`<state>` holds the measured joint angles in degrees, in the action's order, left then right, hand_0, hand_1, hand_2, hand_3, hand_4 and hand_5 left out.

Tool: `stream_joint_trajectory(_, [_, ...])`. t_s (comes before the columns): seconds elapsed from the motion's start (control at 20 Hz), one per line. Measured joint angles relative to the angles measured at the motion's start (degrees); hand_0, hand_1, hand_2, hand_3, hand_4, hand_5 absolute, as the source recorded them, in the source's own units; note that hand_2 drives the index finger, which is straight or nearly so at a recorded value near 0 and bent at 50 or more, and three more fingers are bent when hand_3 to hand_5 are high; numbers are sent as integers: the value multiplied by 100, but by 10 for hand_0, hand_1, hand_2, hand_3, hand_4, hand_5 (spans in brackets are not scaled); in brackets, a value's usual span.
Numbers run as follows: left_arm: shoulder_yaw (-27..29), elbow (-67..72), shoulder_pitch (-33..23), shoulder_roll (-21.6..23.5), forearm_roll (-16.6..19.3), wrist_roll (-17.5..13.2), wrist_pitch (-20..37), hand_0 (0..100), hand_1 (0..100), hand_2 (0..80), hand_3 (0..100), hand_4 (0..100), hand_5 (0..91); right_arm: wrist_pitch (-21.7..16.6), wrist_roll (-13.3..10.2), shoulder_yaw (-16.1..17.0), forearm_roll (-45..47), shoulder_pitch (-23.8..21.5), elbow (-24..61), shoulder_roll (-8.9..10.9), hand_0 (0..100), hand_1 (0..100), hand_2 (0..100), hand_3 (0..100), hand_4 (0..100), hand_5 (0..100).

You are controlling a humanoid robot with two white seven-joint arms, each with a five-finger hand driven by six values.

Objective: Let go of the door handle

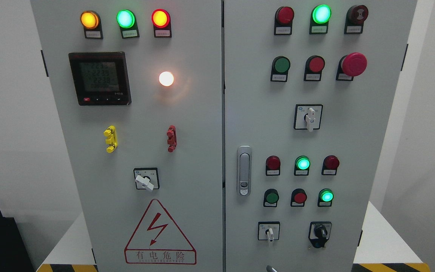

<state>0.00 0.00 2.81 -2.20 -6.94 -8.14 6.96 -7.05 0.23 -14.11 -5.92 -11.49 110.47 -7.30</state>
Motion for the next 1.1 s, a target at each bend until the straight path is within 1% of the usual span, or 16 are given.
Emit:
stream_joint_trajectory(0.45, [0,0,0,0,0,0,0,120,389,0,0,0,0,-29,-78,8,-77,-212,16,6,379,58,0,0,0,0])
stream_joint_trajectory(0.5, [0,0,0,0,0,0,0,120,389,0,0,0,0,-59,-102,14,-93,-222,20,12,373,73,0,24,0,0])
stream_joint_trajectory(0.55, [0,0,0,0,0,0,0,120,389,0,0,0,0,-96,-180,23,-131,-220,23,24,363,109,0,180,102,0])
stream_joint_trajectory(0.6, [0,0,0,0,0,0,0,120,389,0,0,0,0,-130,-267,31,-199,-198,24,36,354,162,0,420,354,134])
stream_joint_trajectory(0.65, [0,0,0,0,0,0,0,120,389,0,0,0,0,-198,-371,40,-346,-140,28,52,353,191,0,489,413,259])
stream_joint_trajectory(0.7, [0,0,0,0,0,0,0,120,389,0,0,0,0,-252,-509,47,-528,-68,29,64,362,229,0,588,522,463])
stream_joint_trajectory(0.75, [0,0,0,0,0,0,0,120,389,0,0,0,0,-326,-646,55,-802,12,27,75,358,269,0,652,615,582])
stream_joint_trajectory(0.8, [0,0,0,0,0,0,0,120,389,0,0,0,0,-370,-774,64,-1089,100,23,84,357,283,0,702,662,646])
stream_joint_trajectory(0.85, [0,0,0,0,0,0,0,120,389,0,0,0,0,-408,-937,73,-1493,213,12,94,355,302,0,760,711,733])
stream_joint_trajectory(0.9, [0,0,0,0,0,0,0,120,389,0,0,0,0,-435,-1050,77,-1832,317,0,97,349,315,0,798,737,755])
stream_joint_trajectory(0.95, [0,0,0,0,0,0,0,120,389,0,0,0,0,-445,-1209,84,-2257,415,-13,100,343,321,0,814,748,762])
stream_joint_trajectory(1.1, [0,0,0,0,0,0,0,120,389,0,0,0,0,-447,-1566,84,-3443,635,-45,103,331,325,0,861,785,794])
